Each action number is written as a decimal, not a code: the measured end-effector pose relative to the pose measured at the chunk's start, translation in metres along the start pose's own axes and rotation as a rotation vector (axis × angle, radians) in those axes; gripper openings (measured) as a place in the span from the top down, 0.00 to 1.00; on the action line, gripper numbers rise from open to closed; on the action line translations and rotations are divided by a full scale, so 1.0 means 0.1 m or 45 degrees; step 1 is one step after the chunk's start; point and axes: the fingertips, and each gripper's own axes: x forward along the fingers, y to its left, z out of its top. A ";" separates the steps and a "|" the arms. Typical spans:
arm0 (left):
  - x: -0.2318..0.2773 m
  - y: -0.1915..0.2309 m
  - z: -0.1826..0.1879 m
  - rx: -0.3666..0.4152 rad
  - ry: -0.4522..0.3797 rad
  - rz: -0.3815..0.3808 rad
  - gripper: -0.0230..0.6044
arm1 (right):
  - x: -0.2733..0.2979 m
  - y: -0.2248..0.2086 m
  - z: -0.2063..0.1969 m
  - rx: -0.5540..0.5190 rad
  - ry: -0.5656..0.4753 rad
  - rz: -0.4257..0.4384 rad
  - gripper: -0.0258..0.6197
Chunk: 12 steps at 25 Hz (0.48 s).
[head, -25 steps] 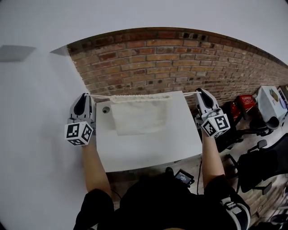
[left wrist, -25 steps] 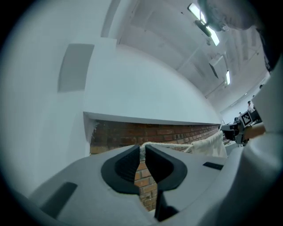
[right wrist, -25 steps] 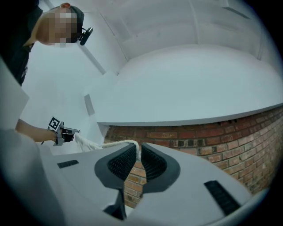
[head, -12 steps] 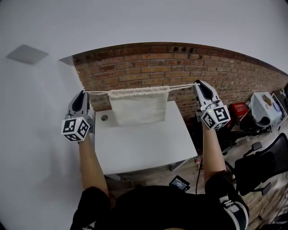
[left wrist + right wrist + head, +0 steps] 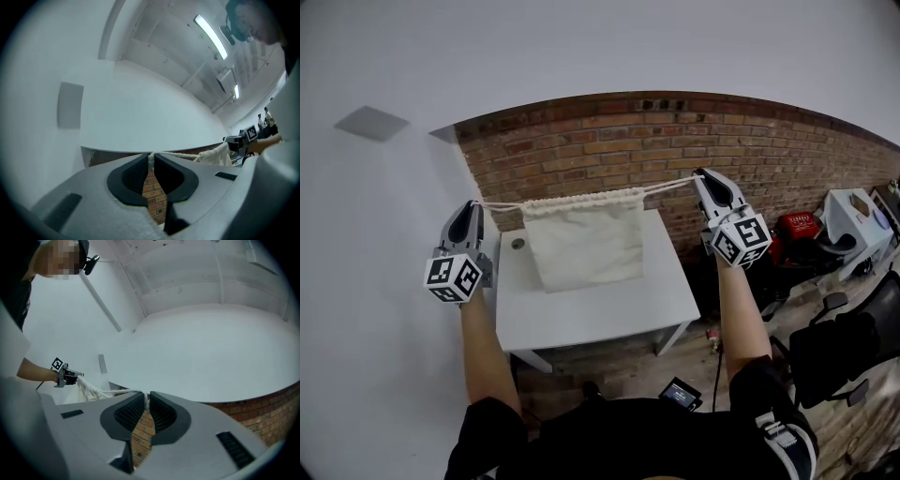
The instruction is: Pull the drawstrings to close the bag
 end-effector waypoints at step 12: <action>-0.36 -0.28 0.20 0.340 0.098 0.204 0.89 | -0.40 -0.22 0.04 -0.067 0.011 -0.138 0.90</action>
